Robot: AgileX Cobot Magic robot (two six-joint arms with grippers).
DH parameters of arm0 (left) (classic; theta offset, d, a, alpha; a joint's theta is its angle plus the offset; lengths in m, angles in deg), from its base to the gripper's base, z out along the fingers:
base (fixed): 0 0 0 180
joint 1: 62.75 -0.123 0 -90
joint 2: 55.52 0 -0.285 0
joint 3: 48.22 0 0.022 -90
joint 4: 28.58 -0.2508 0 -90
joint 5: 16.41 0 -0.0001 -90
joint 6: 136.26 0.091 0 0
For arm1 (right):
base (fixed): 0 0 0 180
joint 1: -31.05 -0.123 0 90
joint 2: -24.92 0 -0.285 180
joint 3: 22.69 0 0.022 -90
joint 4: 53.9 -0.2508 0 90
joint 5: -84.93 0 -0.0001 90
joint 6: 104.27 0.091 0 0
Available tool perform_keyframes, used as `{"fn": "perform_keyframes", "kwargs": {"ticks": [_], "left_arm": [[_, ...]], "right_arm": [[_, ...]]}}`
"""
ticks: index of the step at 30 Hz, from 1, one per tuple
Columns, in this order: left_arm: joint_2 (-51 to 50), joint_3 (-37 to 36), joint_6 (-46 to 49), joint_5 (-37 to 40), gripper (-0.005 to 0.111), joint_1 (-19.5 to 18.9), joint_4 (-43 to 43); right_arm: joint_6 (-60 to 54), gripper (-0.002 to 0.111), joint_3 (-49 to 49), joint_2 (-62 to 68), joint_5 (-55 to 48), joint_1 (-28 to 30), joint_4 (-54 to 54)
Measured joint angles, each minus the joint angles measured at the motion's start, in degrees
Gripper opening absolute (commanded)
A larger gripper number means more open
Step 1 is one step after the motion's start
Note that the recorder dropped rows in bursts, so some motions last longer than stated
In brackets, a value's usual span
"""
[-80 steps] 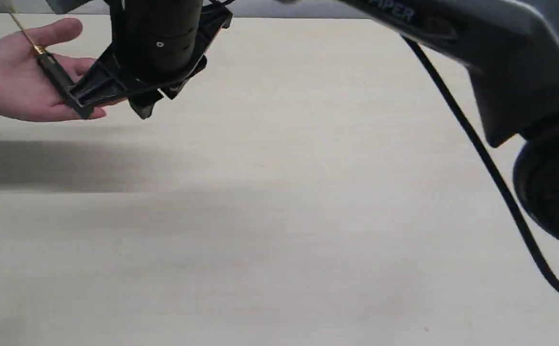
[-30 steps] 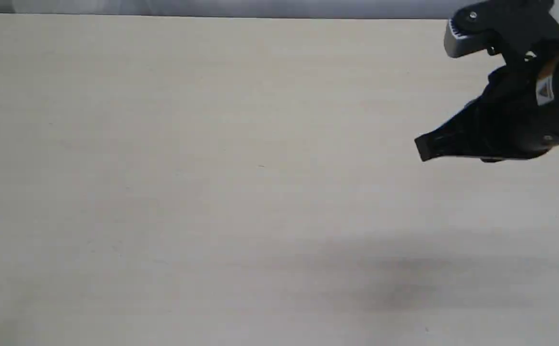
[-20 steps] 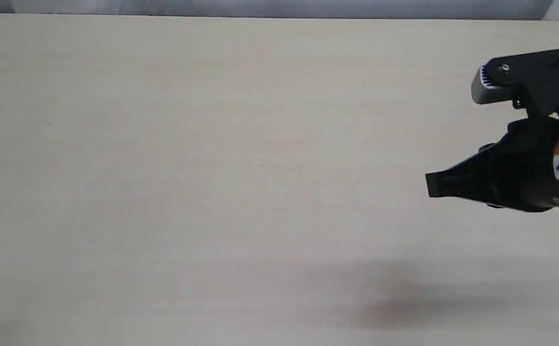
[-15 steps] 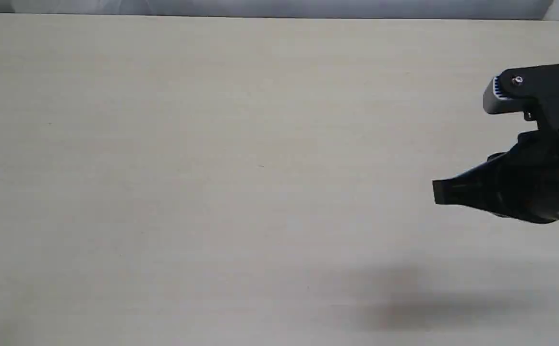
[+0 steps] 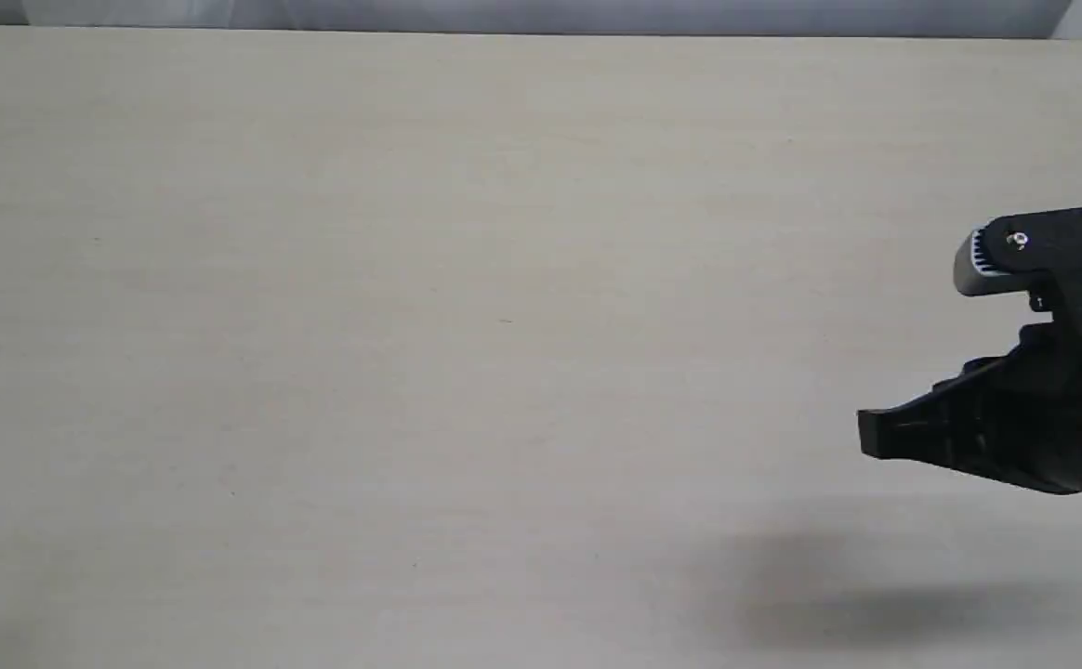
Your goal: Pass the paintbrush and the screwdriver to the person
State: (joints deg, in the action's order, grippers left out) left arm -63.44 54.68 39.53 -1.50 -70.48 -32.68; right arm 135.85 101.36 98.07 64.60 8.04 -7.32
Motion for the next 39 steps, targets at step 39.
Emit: {"fn": "perform_keyframes", "kwargs": {"ticks": [39], "left_arm": [[0.0, 0.0, 0.0, 0.0, 0.000, 0.0, 0.0]], "right_arm": [[1.9, 0.004, 0.0, -0.1, 1.8, 0.0, 2.7]]}}
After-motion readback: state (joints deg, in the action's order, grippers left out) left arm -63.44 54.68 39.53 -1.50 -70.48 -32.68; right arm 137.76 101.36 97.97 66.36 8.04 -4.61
